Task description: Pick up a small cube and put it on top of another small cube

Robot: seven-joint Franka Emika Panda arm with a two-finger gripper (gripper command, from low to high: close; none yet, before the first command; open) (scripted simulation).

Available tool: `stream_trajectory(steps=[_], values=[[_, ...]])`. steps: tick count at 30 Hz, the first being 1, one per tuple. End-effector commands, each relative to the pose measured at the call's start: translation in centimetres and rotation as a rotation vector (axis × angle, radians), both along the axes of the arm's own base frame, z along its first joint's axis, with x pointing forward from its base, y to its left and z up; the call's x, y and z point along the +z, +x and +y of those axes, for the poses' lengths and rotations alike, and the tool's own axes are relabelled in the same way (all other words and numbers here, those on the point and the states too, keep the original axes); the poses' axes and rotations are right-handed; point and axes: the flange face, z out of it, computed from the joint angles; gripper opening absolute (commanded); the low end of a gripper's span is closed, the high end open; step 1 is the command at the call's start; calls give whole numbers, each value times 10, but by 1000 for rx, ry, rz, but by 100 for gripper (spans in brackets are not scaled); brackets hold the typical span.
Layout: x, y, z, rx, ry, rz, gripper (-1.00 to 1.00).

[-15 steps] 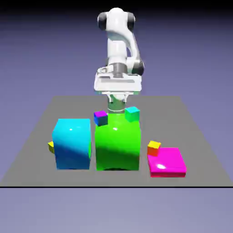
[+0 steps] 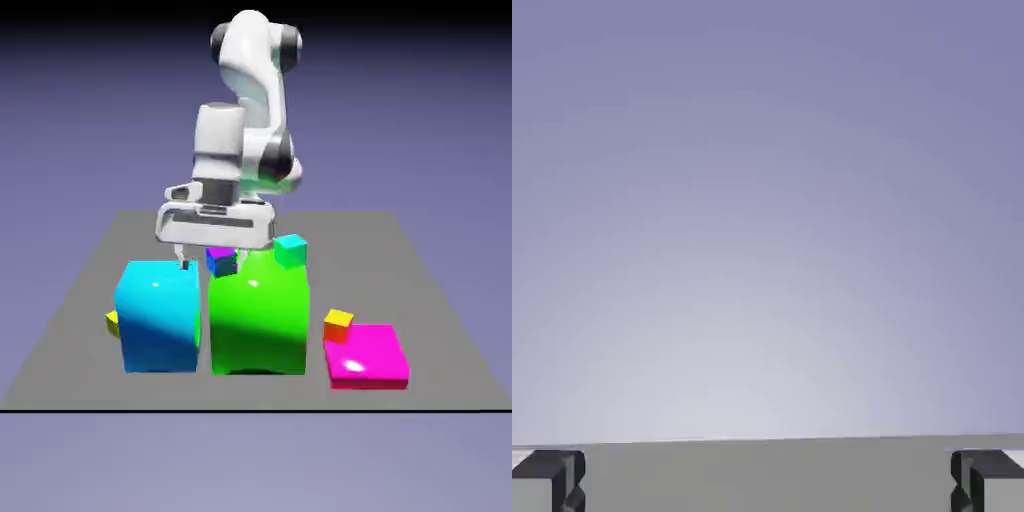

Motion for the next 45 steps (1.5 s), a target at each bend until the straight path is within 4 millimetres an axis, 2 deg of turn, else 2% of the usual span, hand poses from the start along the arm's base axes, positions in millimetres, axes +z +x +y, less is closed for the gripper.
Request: stream_trajectory(steps=[1, 6, 10, 14, 19, 23, 27, 30, 35, 38, 40, 45], values=[[-7, 6, -8, -9, 6, 41, 0], [-43, 30, -55, -68, 55, 241, 0], [-74, 40, -97, -117, 113, 392, 0], [-110, 40, -140, -178, 181, 543, 0], [-155, 26, -195, -258, 284, 723, 0], [-189, 5, -239, -322, 382, 856, 0], [-222, -26, -283, -385, 495, 980, 0], [-248, -56, -312, -436, 582, 1074, 0], [-301, -117, -342, -564, 671, 1282, 0], [-330, -155, -355, -634, 715, 1405, 0], [-334, -159, -354, -647, 707, 1426, 0], [-354, -179, -335, -647, 705, 1427, 0]])
